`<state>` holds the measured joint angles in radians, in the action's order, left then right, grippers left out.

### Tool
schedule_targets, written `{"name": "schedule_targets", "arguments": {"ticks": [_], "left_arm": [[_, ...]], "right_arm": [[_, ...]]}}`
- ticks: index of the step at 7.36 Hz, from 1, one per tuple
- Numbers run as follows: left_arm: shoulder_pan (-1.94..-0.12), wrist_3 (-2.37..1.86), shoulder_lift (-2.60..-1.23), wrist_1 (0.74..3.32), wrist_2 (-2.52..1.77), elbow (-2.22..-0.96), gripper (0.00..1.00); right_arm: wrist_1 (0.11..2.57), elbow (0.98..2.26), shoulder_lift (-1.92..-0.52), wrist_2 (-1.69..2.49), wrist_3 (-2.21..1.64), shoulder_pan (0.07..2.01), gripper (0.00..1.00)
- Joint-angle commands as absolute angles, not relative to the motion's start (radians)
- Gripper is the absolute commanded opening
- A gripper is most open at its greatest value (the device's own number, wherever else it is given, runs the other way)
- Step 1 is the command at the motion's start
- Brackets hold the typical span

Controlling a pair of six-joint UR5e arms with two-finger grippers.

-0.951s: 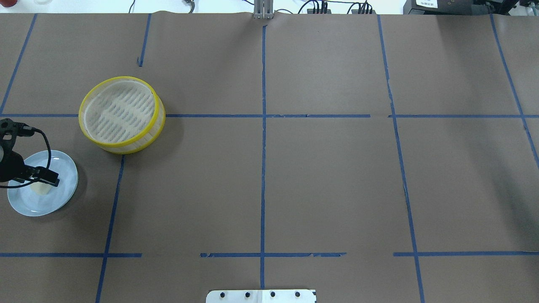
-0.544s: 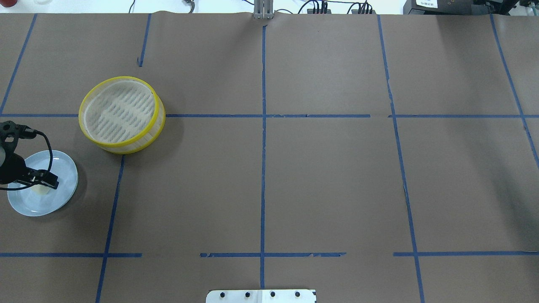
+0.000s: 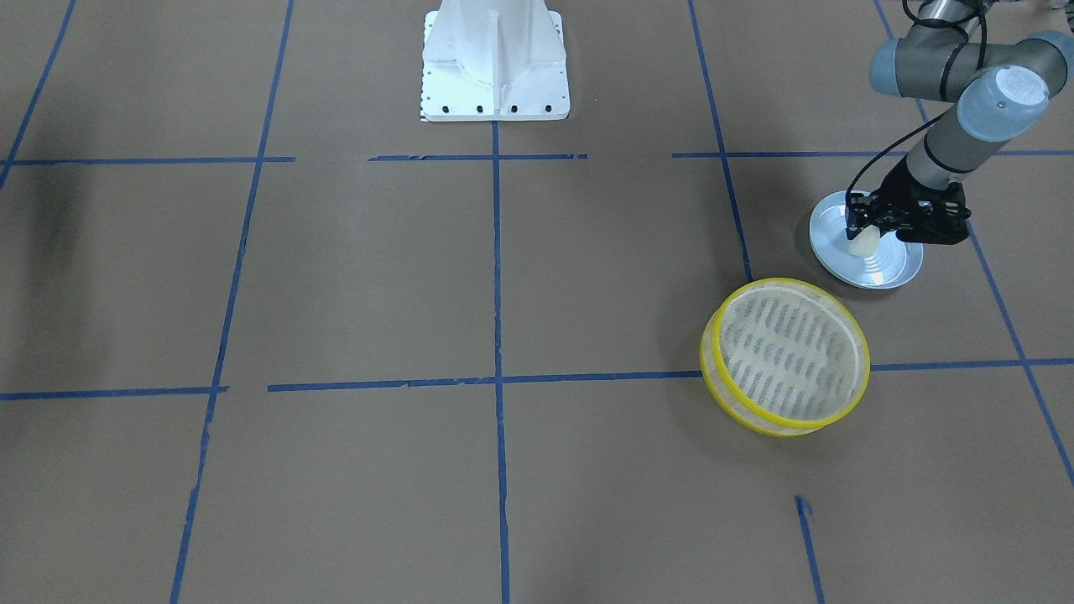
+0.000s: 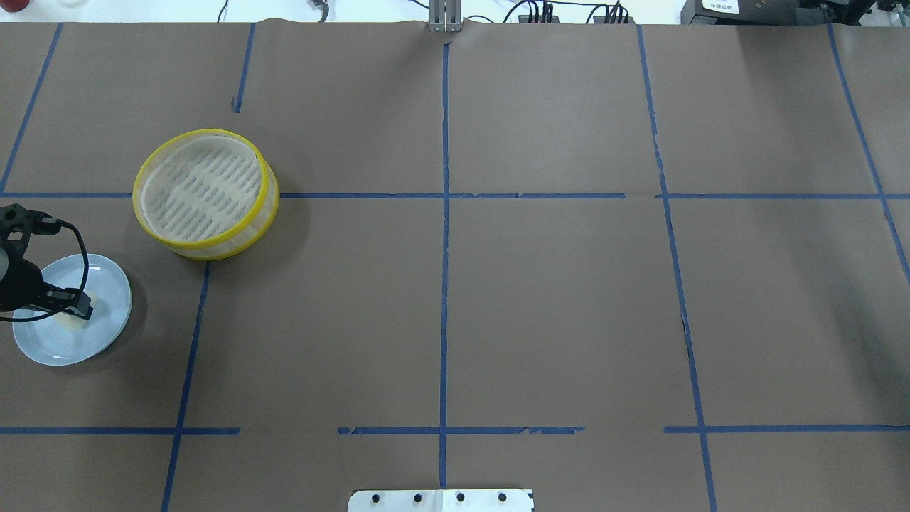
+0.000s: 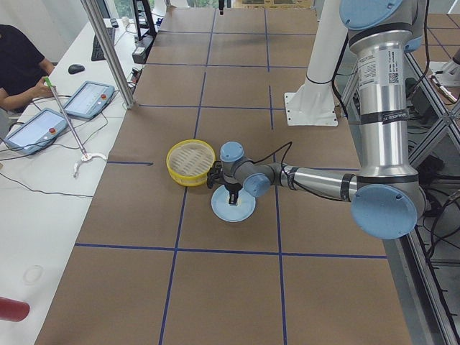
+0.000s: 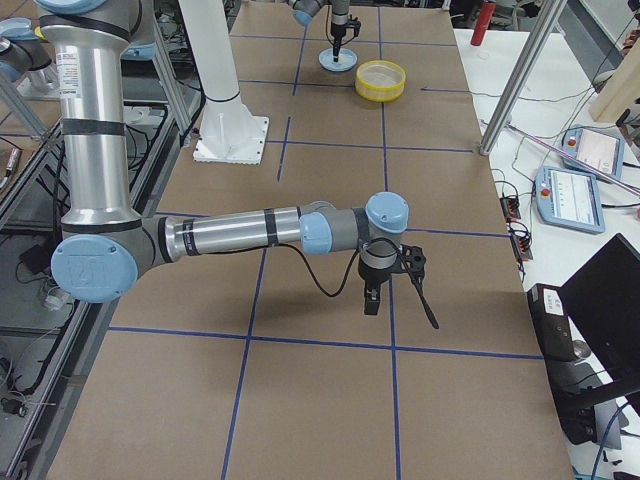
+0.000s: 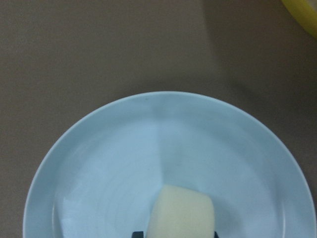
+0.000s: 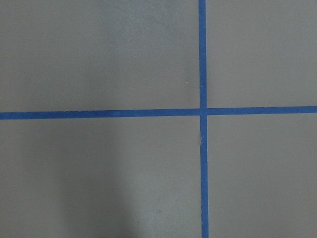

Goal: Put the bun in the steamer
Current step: 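Lower the left gripper around the pale bun and close on it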

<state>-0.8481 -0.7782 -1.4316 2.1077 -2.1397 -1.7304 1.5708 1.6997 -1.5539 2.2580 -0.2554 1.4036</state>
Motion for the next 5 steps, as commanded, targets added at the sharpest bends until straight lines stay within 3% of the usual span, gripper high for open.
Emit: {"name": "schedule_targets", "arguments": {"ticks": [1,5], "left_arm": [[-0.848,-0.779,-1.43,2.108,-2.14,-1.733,0.4],[-0.848,-0.779,-1.428,2.108,-2.144,-1.733,0.38]], "right_arm": [[1.571,1.7,-1.554,2.258,-0.255,1.404,1.0],[1.571,1.7,-1.554,2.258,-0.255,1.404,1.0]]}}
